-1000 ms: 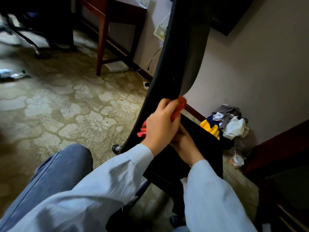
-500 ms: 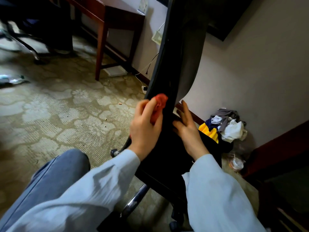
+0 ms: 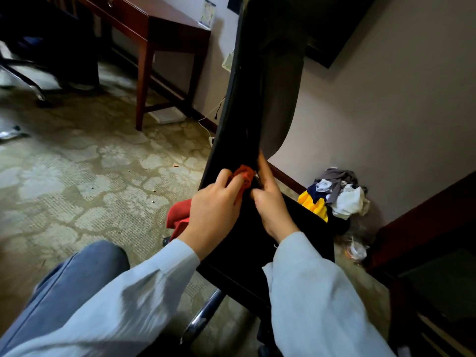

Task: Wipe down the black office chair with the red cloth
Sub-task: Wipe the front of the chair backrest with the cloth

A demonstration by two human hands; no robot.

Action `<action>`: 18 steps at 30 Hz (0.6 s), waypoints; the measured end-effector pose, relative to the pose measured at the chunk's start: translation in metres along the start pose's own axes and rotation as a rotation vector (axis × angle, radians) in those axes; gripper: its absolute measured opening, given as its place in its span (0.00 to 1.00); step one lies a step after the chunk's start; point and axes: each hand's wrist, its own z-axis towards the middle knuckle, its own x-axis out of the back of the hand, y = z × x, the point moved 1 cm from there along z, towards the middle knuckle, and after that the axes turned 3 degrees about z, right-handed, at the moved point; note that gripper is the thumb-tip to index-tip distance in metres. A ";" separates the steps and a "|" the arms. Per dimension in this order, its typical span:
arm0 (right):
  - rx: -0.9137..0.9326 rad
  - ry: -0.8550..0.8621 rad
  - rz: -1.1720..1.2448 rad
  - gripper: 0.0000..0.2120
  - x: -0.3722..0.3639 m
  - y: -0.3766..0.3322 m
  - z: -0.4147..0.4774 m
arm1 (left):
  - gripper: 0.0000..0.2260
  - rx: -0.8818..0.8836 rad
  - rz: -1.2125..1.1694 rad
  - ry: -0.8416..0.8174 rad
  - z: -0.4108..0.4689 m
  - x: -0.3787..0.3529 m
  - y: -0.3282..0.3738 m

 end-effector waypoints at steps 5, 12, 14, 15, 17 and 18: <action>0.073 0.047 0.040 0.33 -0.005 0.003 0.000 | 0.14 0.050 -0.172 0.082 0.036 0.036 0.012; -0.040 0.039 0.165 0.30 -0.002 -0.001 0.006 | 0.14 -0.029 0.154 0.149 0.114 0.051 0.035; -0.024 0.030 0.151 0.30 -0.001 -0.001 0.004 | 0.16 -0.103 0.271 0.065 0.101 0.036 0.031; -0.017 0.033 0.146 0.29 -0.001 -0.002 0.004 | 0.17 -0.157 0.291 0.018 0.090 0.028 0.029; -0.029 0.043 0.142 0.25 0.001 -0.002 0.004 | 0.18 -0.248 0.286 -0.081 0.070 0.019 0.025; -0.032 0.033 0.154 0.24 0.001 -0.002 0.004 | 0.17 -0.266 0.255 -0.130 0.065 0.019 0.023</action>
